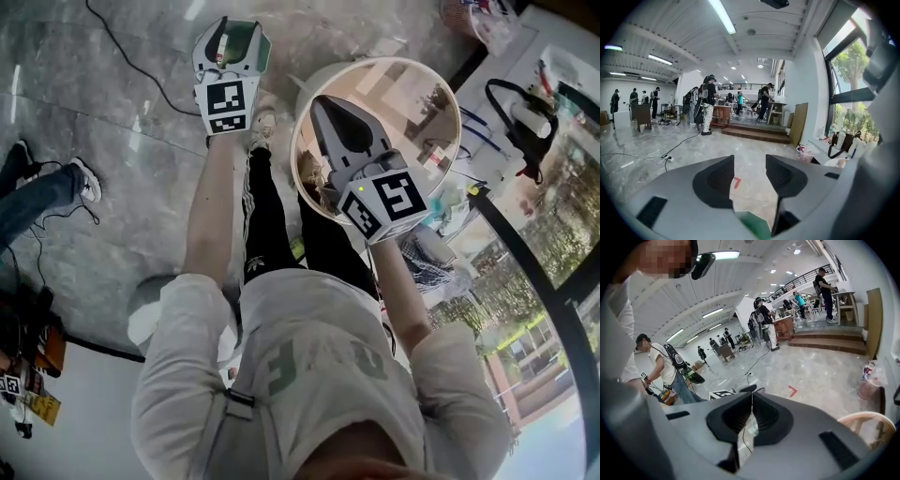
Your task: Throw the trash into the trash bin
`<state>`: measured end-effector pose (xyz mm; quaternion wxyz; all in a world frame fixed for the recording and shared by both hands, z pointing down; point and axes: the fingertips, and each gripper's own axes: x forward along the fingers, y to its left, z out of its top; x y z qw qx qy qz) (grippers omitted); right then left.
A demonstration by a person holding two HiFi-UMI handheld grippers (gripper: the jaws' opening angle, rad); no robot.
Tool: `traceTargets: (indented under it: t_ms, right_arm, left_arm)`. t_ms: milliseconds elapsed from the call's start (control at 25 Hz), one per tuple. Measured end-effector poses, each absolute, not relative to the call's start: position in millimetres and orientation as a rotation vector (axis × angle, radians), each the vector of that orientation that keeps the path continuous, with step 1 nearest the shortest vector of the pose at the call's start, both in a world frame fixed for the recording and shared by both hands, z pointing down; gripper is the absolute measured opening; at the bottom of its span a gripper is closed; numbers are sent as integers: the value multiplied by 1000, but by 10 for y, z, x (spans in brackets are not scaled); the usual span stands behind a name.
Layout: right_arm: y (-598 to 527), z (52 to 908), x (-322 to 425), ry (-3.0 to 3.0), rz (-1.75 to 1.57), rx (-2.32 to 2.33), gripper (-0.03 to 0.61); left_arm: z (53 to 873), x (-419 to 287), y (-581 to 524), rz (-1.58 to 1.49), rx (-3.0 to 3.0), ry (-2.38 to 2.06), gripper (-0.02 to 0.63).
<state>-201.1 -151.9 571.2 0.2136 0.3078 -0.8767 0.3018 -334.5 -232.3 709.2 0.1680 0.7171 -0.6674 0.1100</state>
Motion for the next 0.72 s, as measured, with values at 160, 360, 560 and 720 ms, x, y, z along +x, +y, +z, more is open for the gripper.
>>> traceTargets:
  t_ms: [160,360,560,720]
  right_arm:
    - [-1454,5561,-1991,-2460,825,840,15]
    - [-1463,5182,-1955,-2539,743,848,15]
    - [-1797,4515,-1647,-2643,575,1020,15]
    - [-1880,3924,-1260,-2702,473,1156,15]
  left_arm:
    - [6830,-3306,-2337,310,2056,-1926,202]
    - [6296,-3259,-2313,231,2037,-1973,201]
    - [5343,-3082,-2294,91,2099,-2055,201]
    - [4467,-2585,-2175,-17,2227,-2012,196]
